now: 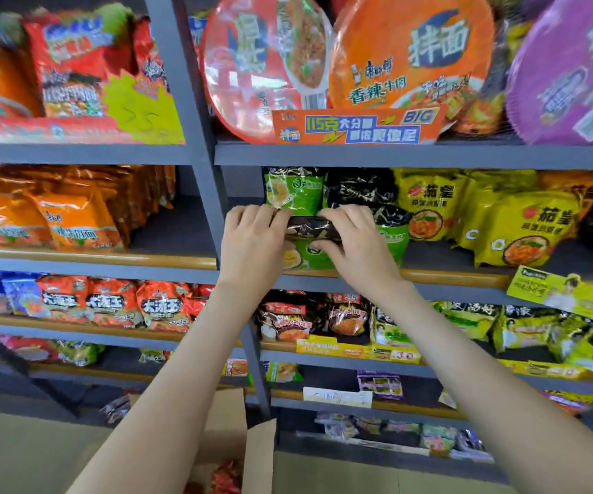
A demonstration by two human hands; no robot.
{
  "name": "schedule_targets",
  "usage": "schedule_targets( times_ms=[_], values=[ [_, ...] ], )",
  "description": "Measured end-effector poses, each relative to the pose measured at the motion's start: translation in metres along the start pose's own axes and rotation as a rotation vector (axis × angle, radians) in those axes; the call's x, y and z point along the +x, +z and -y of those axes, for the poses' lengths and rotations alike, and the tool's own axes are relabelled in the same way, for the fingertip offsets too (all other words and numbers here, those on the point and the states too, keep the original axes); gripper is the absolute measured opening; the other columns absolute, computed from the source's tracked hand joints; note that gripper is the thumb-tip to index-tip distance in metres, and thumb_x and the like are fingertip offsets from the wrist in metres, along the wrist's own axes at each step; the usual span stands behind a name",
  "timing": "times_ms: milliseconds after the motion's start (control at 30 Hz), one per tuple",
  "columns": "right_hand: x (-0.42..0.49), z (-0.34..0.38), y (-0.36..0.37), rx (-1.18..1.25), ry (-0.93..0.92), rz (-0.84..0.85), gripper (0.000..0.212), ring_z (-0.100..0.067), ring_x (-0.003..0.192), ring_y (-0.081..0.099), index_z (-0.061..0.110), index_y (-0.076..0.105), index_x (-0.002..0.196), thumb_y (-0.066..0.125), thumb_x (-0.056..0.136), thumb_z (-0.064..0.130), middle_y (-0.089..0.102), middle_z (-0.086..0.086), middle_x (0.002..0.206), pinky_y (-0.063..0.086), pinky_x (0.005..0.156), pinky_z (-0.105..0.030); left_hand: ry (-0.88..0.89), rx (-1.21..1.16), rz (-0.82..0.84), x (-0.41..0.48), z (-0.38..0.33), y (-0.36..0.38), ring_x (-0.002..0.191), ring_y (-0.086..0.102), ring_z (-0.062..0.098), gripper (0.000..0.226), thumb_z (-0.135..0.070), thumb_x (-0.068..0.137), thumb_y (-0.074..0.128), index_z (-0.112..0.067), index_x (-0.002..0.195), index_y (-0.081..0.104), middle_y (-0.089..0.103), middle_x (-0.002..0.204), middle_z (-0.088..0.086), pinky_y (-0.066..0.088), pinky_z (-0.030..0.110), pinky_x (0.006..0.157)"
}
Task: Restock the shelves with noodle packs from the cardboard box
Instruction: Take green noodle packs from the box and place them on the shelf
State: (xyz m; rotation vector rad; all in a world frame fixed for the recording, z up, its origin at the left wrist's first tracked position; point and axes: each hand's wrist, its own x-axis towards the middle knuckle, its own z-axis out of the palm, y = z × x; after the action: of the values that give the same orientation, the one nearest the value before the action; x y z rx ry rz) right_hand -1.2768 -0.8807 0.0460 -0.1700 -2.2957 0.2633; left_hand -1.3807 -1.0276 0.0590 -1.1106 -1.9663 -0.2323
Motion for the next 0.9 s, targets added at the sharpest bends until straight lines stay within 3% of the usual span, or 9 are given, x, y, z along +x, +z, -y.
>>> schedule_targets(
  times_ms=[167, 267, 467, 667, 800, 900],
  values=[
    [0.04, -0.002, 0.028, 0.068, 0.069, 0.164, 0.047, -0.026, 0.115, 0.04, 0.003, 0.053, 0.128, 0.065, 0.088, 0.025, 0.052, -0.01, 0.118, 0.028, 0.097, -0.027, -0.063, 0.019, 0.117, 0.013, 0.022, 0.022, 0.07, 0.06, 0.03, 0.046, -0.029, 0.058, 0.088, -0.006, 0.093, 0.068, 0.063, 0.075, 0.007, 0.046, 0.034, 0.066],
    [0.058, -0.006, 0.041, 0.064, 0.113, 0.199, 0.047, -0.026, 0.119, 0.038, 0.006, 0.051, 0.131, 0.063, 0.09, 0.025, 0.051, -0.009, 0.121, 0.027, 0.098, -0.029, -0.072, 0.026, 0.171, 0.024, 0.031, 0.041, 0.072, 0.061, 0.031, 0.042, -0.027, 0.06, 0.088, -0.005, 0.088, 0.066, 0.064, 0.074, 0.009, 0.047, 0.035, 0.067],
    [0.08, -0.017, 0.061, -0.075, 0.17, 0.235, 0.047, -0.03, 0.124, 0.039, 0.008, 0.048, 0.133, 0.057, 0.093, 0.032, 0.051, -0.01, 0.13, 0.029, 0.103, -0.039, -0.135, -0.034, 0.357, 0.055, 0.039, 0.063, 0.117, 0.047, 0.03, 0.037, -0.027, 0.093, 0.057, -0.009, 0.125, 0.052, 0.058, 0.121, 0.01, 0.036, 0.039, 0.093],
    [0.097, -0.03, 0.079, -0.381, 0.132, 0.284, 0.041, -0.027, 0.128, 0.037, 0.015, 0.053, 0.126, 0.049, 0.095, 0.041, 0.055, -0.005, 0.131, 0.01, 0.105, -0.039, -0.231, -0.113, 0.49, 0.072, 0.042, 0.091, 0.111, 0.051, 0.032, 0.033, -0.023, 0.093, 0.054, -0.013, 0.125, 0.057, 0.062, 0.112, 0.014, 0.038, 0.04, 0.092],
    [0.1, -0.024, 0.095, -0.518, 0.143, 0.286, 0.036, -0.027, 0.128, 0.036, 0.012, 0.052, 0.124, 0.053, 0.094, 0.033, 0.055, -0.005, 0.129, 0.006, 0.109, -0.046, -0.256, -0.087, 0.515, 0.072, 0.045, 0.11, 0.118, 0.046, 0.031, 0.035, -0.026, 0.096, 0.048, -0.017, 0.13, 0.054, 0.062, 0.116, 0.012, 0.028, 0.041, 0.105],
    [0.084, -0.019, 0.115, -0.666, 0.086, 0.252, 0.072, -0.026, 0.127, 0.042, 0.009, 0.049, 0.133, 0.075, 0.073, 0.038, 0.054, -0.008, 0.13, 0.006, 0.111, -0.049, -0.272, -0.024, 0.526, 0.074, 0.045, 0.117, 0.13, 0.037, 0.03, 0.033, -0.026, 0.098, 0.045, -0.02, 0.129, 0.053, 0.058, 0.124, 0.01, 0.008, 0.049, 0.116]
  ],
)
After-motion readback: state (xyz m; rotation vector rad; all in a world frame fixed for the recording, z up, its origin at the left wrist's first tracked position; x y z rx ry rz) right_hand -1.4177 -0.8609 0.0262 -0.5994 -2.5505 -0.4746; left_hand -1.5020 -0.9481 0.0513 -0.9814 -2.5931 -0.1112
